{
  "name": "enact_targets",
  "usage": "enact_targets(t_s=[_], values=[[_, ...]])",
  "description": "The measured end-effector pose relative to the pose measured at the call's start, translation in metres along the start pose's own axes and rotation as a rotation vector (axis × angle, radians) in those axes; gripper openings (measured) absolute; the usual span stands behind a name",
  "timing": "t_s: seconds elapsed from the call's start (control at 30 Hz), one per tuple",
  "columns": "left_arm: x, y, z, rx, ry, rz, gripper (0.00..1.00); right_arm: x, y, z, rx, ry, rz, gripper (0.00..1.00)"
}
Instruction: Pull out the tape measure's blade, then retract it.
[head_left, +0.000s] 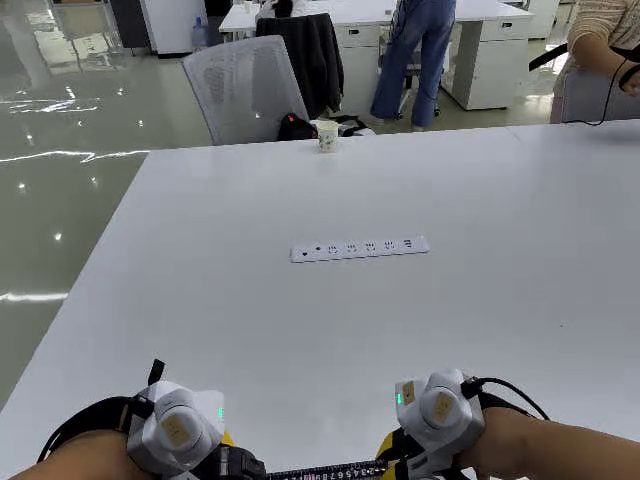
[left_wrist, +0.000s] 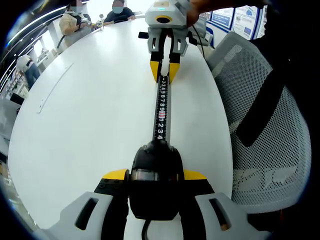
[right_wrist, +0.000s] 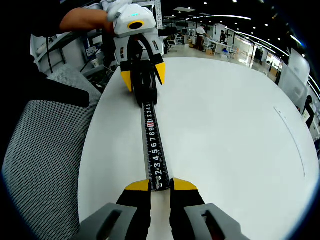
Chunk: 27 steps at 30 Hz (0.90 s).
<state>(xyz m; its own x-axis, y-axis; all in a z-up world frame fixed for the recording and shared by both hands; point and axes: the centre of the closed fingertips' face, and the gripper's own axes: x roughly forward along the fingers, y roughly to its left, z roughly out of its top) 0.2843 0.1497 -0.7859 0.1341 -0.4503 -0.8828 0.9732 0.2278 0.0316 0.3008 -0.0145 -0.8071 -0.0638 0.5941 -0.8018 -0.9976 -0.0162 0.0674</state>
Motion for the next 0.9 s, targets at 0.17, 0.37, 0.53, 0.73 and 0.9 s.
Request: enact_targets(t_s=[0.17, 0.37, 0.53, 0.73, 0.9], values=[[0.000, 0.001, 0.000, -0.002, 0.000, 0.004, 0.33, -0.001, 0.000, -0.002, -0.008, 0.006, 0.001, 0.10], [0.000, 0.001, 0.000, -0.004, -0.001, 0.003, 0.33, -0.002, -0.001, -0.004, -0.006, 0.008, -0.001, 0.10], [0.000, 0.001, 0.000, -0.004, -0.004, 0.005, 0.33, -0.003, -0.001, -0.006, -0.004, 0.012, -0.002, 0.10], [0.000, 0.001, 0.001, -0.006, -0.002, 0.002, 0.33, -0.006, -0.001, -0.010, 0.000, 0.020, -0.005, 0.10], [0.000, 0.001, 0.001, -0.009, -0.005, 0.001, 0.33, -0.006, -0.002, -0.010, 0.000, 0.014, -0.003, 0.10]])
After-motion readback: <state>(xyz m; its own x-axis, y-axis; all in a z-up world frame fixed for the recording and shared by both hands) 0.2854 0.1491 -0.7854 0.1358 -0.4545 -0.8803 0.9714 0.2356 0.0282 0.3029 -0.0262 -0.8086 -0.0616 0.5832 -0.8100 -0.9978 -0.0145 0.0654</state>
